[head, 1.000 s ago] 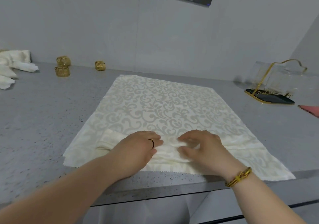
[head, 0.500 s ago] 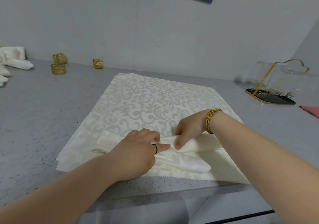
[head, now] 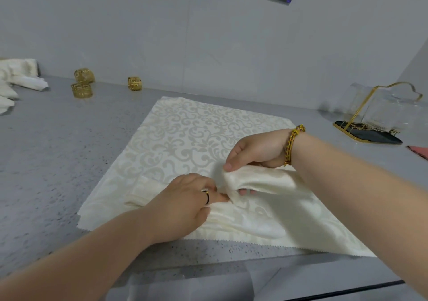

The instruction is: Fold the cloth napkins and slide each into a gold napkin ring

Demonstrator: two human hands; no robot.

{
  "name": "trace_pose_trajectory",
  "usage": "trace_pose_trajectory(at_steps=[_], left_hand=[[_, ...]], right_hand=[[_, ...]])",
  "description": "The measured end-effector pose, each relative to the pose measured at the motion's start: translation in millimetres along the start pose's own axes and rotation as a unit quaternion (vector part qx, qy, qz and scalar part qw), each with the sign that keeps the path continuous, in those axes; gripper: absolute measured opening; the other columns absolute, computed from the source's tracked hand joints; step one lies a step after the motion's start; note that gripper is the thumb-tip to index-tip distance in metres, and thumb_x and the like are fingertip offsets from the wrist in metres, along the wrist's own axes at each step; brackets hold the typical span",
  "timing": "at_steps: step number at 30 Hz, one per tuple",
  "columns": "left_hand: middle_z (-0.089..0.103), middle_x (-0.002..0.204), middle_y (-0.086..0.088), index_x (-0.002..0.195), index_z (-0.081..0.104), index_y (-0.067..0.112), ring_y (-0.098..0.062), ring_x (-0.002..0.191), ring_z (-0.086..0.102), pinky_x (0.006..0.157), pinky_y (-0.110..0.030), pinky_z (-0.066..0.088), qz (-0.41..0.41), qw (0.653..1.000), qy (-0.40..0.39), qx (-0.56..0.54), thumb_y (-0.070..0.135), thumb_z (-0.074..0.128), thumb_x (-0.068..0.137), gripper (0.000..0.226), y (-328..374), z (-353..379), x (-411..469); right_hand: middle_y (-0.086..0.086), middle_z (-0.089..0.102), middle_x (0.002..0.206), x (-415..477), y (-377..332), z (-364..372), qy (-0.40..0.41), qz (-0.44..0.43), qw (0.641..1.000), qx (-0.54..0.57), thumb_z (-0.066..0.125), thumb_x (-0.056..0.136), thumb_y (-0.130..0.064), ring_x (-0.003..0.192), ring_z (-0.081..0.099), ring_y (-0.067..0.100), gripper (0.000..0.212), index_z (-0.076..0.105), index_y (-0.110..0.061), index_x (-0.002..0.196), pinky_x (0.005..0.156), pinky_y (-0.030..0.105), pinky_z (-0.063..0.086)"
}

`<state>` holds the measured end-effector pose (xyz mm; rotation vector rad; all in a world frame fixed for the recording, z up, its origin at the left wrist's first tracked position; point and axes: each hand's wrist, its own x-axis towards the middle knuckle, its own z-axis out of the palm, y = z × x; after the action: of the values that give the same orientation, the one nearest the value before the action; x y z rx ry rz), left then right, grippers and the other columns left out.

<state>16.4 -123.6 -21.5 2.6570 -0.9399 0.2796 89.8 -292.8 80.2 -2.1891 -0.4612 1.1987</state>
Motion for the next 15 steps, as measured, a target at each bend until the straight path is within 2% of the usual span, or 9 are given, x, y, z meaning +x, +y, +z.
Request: trace_pose_trajectory(at_steps=[2,5,8,10,11,12,13,14,15], left_hand=[[0.030,0.105,0.035,0.121,0.054,0.042,0.015,0.103,0.020,0.097,-0.005,0.011,-0.036,0.996,0.042,-0.064,0.060,0.019,0.061,0.072,-8,-3,-7],[0.032,0.092,0.039,0.099,0.062,0.046,0.016,0.094,0.021,0.091,0.000,0.010,-0.102,0.987,0.112,-0.047,0.070,0.035,0.052,0.060,-24,-13,-26],[0.037,0.090,0.037,0.064,0.054,0.062,0.010,0.091,0.033,0.086,0.003,0.010,-0.167,0.980,0.095,-0.045,0.062,0.057,0.057,0.007,-34,-24,-44],[0.044,0.092,0.032,0.057,0.042,0.078,0.005,0.096,0.038,0.086,0.003,0.015,-0.173,0.979,0.075,-0.075,0.052,0.072,0.066,0.040,-41,-23,-50],[0.046,0.094,0.031,0.059,0.036,0.083,0.003,0.099,0.039,0.086,0.003,0.017,-0.178,0.978,0.068,-0.086,0.052,0.072,0.066,0.049,-44,-22,-51],[0.046,0.095,0.031,0.060,0.035,0.083,0.001,0.102,0.039,0.086,0.005,0.016,-0.182,0.977,0.059,-0.096,0.059,0.067,0.060,0.040,-45,-22,-52],[0.046,0.095,0.033,0.061,0.041,0.080,0.001,0.105,0.039,0.086,0.006,0.014,-0.188,0.975,0.049,-0.110,0.069,0.055,0.052,0.020,-46,-22,-52],[0.045,0.094,0.035,0.062,0.048,0.073,0.002,0.106,0.039,0.088,0.006,0.015,-0.193,0.973,0.040,-0.119,0.072,0.045,0.045,0.017,-45,-25,-52],[0.046,0.095,0.035,0.069,0.050,0.067,0.003,0.107,0.040,0.090,0.003,0.019,-0.190,0.972,0.040,-0.130,0.073,0.045,0.045,0.026,-44,-28,-51]], right_hand=[[0.003,0.069,0.063,5,-3,5,0.010,0.000,1.000,0.025,0.049,0.092,-0.018,0.056,0.066,0.013,0.024,0.063,-0.005,0.078,0.056,0.021,0.055],[0.002,0.069,0.063,11,-3,11,0.017,-0.001,0.998,0.059,0.049,0.093,-0.018,0.056,0.066,0.012,0.023,0.063,-0.005,0.078,0.054,0.021,0.055],[-0.003,0.069,0.069,19,-3,16,0.031,0.000,0.997,0.076,0.044,0.095,-0.026,0.060,0.065,0.007,0.029,0.065,-0.010,0.083,0.060,0.018,0.054],[-0.001,0.069,0.076,24,-5,20,0.017,0.008,0.993,0.113,0.035,0.097,-0.032,0.062,0.065,0.005,0.038,0.064,-0.009,0.091,0.062,0.016,0.053],[0.000,0.068,0.078,25,-6,22,0.002,0.010,0.990,0.139,0.031,0.098,-0.035,0.063,0.065,0.006,0.043,0.063,-0.008,0.094,0.062,0.016,0.053],[0.002,0.069,0.079,26,-6,22,-0.010,0.007,0.986,0.164,0.027,0.098,-0.038,0.063,0.066,0.007,0.046,0.061,-0.007,0.096,0.062,0.017,0.053],[0.003,0.069,0.079,26,-5,23,-0.015,0.000,0.982,0.189,0.025,0.097,-0.040,0.063,0.067,0.008,0.048,0.060,-0.007,0.097,0.061,0.019,0.054],[0.004,0.070,0.079,25,-4,23,-0.017,-0.009,0.977,0.213,0.024,0.096,-0.042,0.063,0.067,0.010,0.048,0.057,-0.008,0.098,0.060,0.021,0.054],[0.005,0.070,0.078,24,-2,24,-0.017,-0.019,0.971,0.238,0.024,0.095,-0.044,0.061,0.067,0.011,0.047,0.055,-0.009,0.098,0.057,0.022,0.054]])
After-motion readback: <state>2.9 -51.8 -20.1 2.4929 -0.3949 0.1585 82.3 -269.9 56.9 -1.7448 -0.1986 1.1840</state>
